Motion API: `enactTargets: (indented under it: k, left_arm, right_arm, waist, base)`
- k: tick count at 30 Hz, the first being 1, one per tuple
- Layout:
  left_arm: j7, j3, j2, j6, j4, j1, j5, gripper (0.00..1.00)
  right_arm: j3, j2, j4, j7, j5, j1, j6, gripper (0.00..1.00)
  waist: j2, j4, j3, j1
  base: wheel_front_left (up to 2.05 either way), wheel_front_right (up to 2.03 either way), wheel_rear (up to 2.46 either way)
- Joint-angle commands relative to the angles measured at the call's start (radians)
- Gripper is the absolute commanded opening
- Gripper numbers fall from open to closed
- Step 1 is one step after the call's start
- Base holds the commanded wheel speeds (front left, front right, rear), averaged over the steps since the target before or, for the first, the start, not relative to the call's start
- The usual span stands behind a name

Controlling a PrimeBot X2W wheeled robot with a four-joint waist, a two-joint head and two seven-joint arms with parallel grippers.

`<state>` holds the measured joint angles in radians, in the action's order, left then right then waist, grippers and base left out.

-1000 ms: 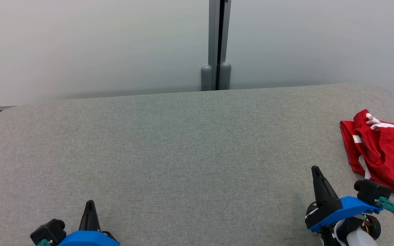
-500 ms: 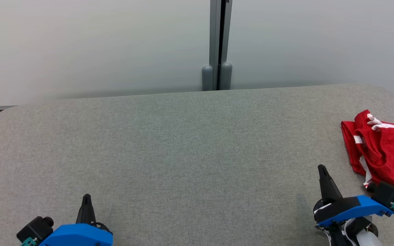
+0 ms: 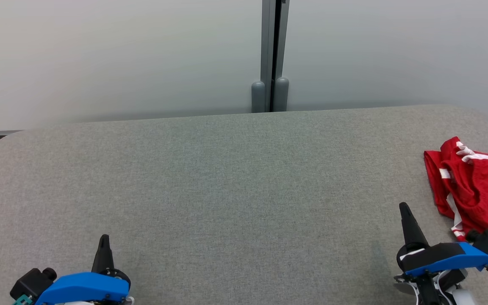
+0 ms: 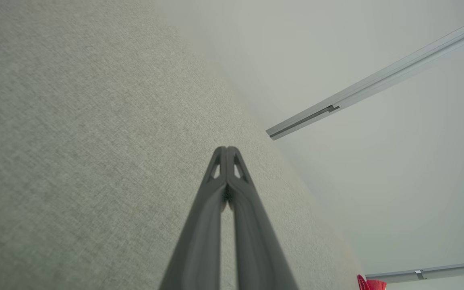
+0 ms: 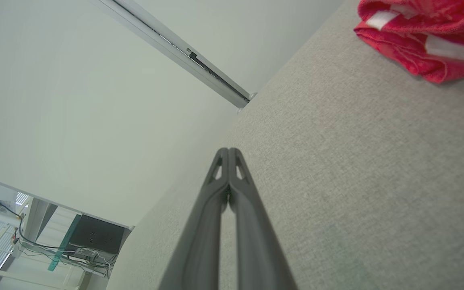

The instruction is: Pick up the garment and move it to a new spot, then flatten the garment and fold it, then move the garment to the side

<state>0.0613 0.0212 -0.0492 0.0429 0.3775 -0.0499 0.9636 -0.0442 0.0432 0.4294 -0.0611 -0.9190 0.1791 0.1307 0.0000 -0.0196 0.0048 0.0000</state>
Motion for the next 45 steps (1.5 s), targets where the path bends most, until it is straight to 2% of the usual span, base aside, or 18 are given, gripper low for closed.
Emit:
enactTargets:
  k: [1, 45]
  left_arm:
    - [-0.007, 0.008, -0.001, 0.007, -0.019, -0.033, 0.023, 0.00]
    - [-0.120, 0.065, -0.001, 0.063, -0.096, -0.054, 0.436, 0.00]
  right_arm:
    - [-0.006, 0.006, -0.021, 0.007, -0.027, -0.003, 0.000, 0.00]
    - [-0.049, 0.009, -0.133, 0.120, -0.468, -0.052, 0.000, 0.00]
  waist:
    - [-0.0001, 0.000, 0.000, 0.0000]
    - [0.0000, 0.011, -0.001, 0.0000]
  base:
    - [0.00, 0.00, 0.00]
    - [0.00, 0.00, 0.00]
